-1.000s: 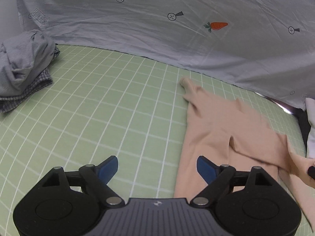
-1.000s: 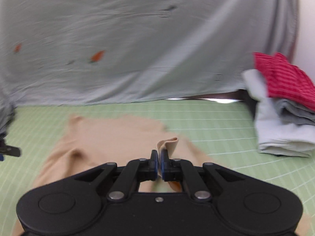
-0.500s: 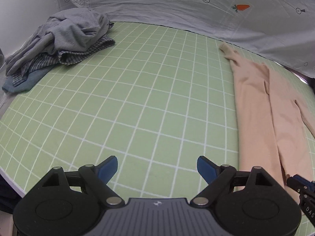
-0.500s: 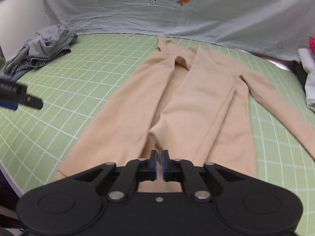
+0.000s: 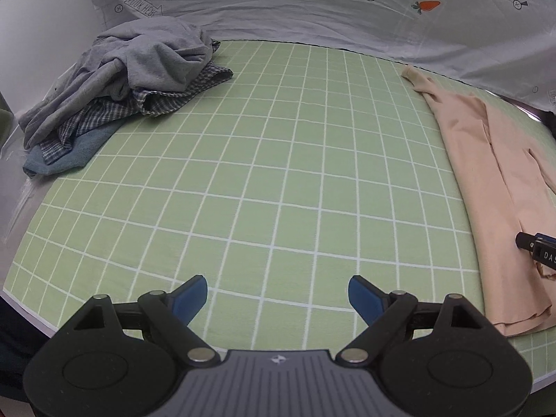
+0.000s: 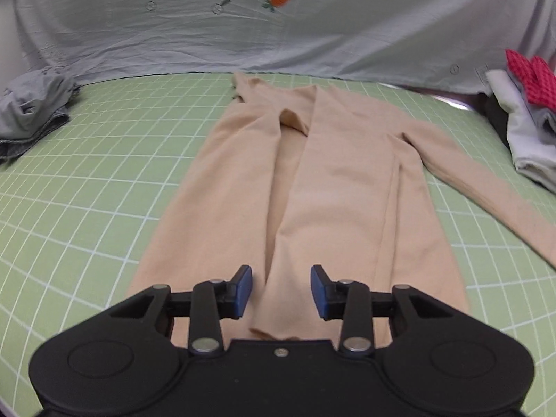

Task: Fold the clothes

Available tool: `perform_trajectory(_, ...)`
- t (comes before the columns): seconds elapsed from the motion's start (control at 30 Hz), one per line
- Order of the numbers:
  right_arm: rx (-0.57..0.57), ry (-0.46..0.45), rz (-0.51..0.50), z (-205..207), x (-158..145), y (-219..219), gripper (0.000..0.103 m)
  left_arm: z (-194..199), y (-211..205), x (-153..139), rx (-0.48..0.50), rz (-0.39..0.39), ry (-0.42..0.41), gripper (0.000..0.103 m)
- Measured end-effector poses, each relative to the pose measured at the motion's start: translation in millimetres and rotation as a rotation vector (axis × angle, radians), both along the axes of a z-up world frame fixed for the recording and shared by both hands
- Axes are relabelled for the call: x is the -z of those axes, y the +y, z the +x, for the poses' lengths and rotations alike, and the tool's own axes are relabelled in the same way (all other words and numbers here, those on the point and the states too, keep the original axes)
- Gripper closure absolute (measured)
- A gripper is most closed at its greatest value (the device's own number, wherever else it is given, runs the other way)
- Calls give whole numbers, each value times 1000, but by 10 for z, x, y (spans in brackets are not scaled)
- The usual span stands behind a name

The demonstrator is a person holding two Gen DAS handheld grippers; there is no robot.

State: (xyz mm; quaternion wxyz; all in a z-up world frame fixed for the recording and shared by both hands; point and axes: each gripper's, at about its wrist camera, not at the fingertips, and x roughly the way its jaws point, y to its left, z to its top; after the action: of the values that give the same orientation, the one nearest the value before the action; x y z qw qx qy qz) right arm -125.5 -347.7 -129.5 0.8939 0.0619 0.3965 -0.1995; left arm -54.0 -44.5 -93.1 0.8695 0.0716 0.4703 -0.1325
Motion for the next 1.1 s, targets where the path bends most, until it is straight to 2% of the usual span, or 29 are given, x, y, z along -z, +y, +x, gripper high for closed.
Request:
perform_trajectory(0.1,24,2,-10,20,50,23,69,76,133,17,19,-2,2,14)
perform_trajectory(0.13,27,1,-10,17,50,37,74,104,163,19,28,-4,2,14)
perform_trajectory(0.17,34,-3,-6,18,46,49,85,133,192,20,38,-6,1,14)
perform_trajectory(0.23,60,-14,4,12,36,79,97,196,232,14,69,-11,-3,14)
perform_trajectory(0.3,89,-23,-2,7,21,116,101,269,252,-4,98,-17,-14,14)
perform_trajectory(0.53,195,-113,-53,-144,-261,272,101,480,286,-53,174,-44,-37,14)
perform_trajectory(0.7,162,-146,-101,-249,-460,563,101,564,240,-47,211,-66,-25,14)
perform_trajectory(0.8,143,-129,-86,-276,-433,746,101,591,187,-43,231,-78,-14,14)
perform_trajectory(0.9,116,-65,-72,-245,-240,899,101,598,131,-42,253,-80,-8,14)
perform_trajectory(1.0,113,-4,-37,-208,-35,961,101,594,90,-55,267,-78,-10,14)
perform_trajectory(1.1,112,8,-30,-200,-11,969,99,594,50,-69,276,-76,-11,14)
